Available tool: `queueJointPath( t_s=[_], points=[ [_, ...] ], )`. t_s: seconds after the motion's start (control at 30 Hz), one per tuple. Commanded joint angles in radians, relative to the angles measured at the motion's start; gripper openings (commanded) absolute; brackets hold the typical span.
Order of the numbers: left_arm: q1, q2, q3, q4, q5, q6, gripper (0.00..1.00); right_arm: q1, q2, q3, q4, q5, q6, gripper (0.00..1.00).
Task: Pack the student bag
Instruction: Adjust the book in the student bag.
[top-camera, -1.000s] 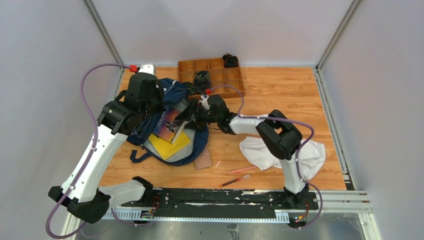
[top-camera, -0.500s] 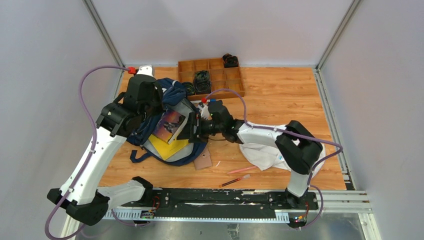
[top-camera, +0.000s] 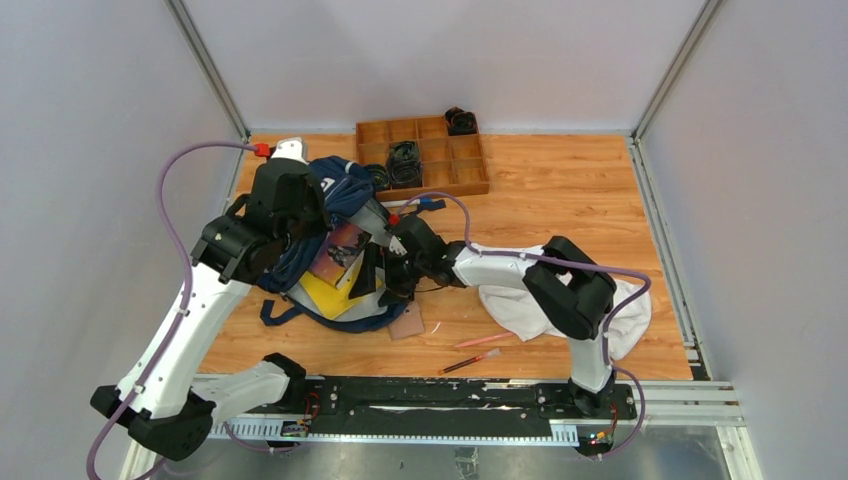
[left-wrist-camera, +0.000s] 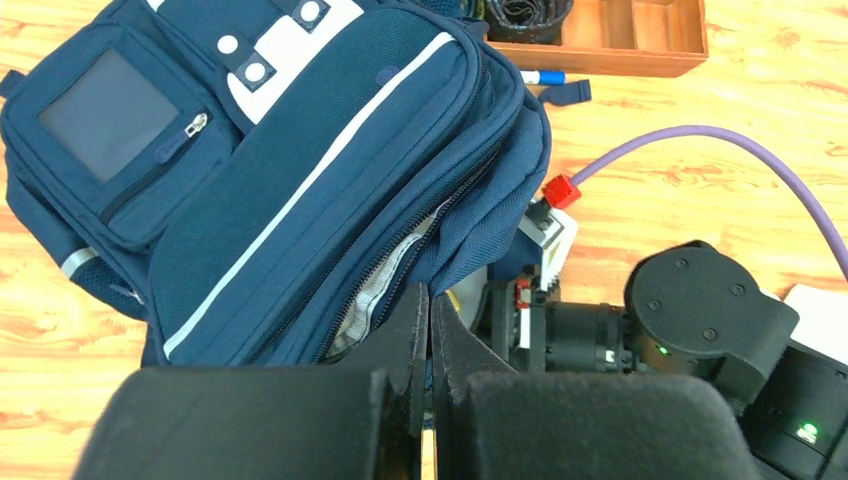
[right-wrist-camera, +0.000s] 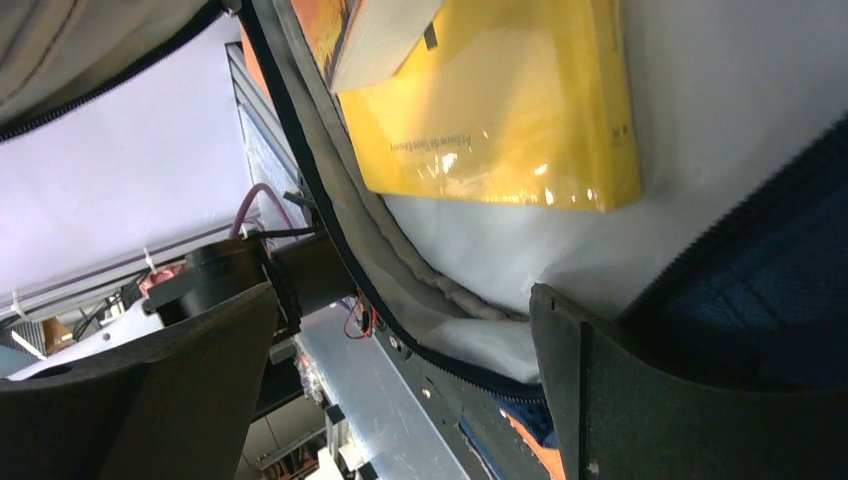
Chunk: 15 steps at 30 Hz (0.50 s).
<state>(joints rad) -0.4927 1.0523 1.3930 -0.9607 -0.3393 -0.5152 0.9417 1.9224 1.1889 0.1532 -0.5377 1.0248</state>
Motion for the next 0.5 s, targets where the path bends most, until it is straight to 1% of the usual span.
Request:
queueJointPath(
  t_s=[0.0,0.13,0.27,0.37,0.47],
  points=[
    [0.003,-0.056,0.001,0.094,0.035,-0.027,0.0,0.008,0.094,0.055,-0.066,0.085,-0.009,0.99],
    [0.003,-0.078,-0.013,0.095,0.067,-0.033,0.0,0.007,0.16,0.142,0.008,0.092,0.013,0.97],
    [0.003,-0.101,-0.045,0.115,0.107,-0.041,0.0,0.001,0.228,0.333,0.017,0.151,-0.01,0.96],
    [0.003,-0.109,-0.067,0.157,0.16,-0.051,0.0,-0.008,0.261,0.412,0.116,0.18,-0.027,0.96],
    [0.003,-0.102,-0.075,0.167,0.187,-0.034,0.0,-0.017,0.268,0.408,0.25,0.08,-0.054,0.96]
  ],
)
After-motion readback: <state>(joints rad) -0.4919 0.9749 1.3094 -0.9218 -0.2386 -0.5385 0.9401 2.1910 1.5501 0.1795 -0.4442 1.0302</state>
